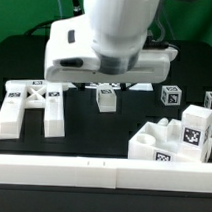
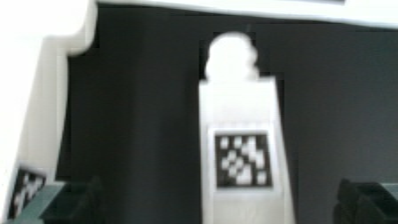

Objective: Assemble chair

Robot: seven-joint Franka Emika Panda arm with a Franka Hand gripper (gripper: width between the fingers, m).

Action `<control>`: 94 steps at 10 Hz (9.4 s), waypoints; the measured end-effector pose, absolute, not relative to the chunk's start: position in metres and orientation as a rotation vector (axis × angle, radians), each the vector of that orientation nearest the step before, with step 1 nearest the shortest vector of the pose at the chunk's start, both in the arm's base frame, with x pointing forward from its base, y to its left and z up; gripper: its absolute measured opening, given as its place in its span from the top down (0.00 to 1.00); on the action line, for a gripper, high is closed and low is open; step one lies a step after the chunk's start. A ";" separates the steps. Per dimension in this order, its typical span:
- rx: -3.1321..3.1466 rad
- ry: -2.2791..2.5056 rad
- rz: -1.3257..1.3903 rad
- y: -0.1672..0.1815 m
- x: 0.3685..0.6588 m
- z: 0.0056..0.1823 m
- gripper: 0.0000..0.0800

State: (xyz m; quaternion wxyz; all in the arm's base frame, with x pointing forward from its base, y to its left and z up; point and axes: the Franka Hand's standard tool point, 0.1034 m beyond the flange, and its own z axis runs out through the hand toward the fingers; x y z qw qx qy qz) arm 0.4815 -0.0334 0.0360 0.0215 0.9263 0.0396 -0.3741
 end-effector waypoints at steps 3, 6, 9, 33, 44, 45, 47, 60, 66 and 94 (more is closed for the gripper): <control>2.799 0.125 -1.300 -0.029 0.489 0.026 0.19; 2.787 0.135 -1.325 -0.027 0.483 0.014 0.19; 2.792 0.132 -1.312 -0.029 0.483 0.010 0.21; 3.084 0.063 -0.149 0.011 0.576 0.096 0.64; 3.057 0.056 0.495 0.018 0.621 0.118 0.64; 3.060 0.065 0.496 0.023 0.629 0.125 0.64; 3.041 0.069 0.576 0.021 0.631 0.124 0.64; 2.969 0.116 0.810 0.030 0.639 0.101 0.64; 2.971 0.125 0.786 0.030 0.636 0.088 0.64; 3.073 0.207 0.221 0.024 0.638 0.083 0.19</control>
Offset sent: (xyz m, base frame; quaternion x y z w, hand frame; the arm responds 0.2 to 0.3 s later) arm 0.0052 0.0097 -0.0058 -0.0039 0.0037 0.0060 1.0000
